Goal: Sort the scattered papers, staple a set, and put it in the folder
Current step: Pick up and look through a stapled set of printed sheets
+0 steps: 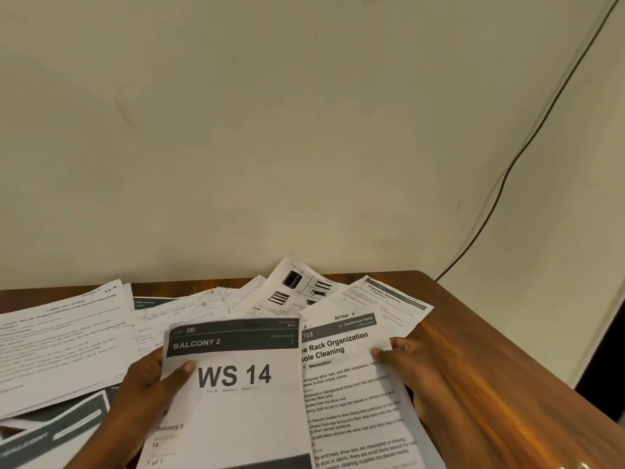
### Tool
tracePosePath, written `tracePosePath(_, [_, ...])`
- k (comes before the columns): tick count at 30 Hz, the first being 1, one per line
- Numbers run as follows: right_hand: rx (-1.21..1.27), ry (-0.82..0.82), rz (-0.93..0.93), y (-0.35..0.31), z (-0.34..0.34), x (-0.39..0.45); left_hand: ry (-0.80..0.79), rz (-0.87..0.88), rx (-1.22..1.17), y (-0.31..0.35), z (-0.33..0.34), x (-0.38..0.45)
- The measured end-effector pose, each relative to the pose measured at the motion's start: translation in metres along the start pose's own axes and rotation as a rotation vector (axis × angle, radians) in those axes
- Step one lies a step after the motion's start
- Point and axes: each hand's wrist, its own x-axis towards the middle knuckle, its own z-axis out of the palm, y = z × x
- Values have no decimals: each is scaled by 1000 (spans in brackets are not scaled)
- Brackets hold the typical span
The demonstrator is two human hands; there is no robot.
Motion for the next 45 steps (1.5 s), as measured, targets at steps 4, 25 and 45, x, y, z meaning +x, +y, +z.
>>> tracePosePath(4, [-21,-6,0,1,2,3,1,17,2,6,3,-4])
tracePosePath(25, [198,-8,-165,-18,49,-20,-177,23,-222,10,-6,-8])
tracePosePath(45, [161,-209,-49,-2,103,-46,-103,11,-331,15,7,-9])
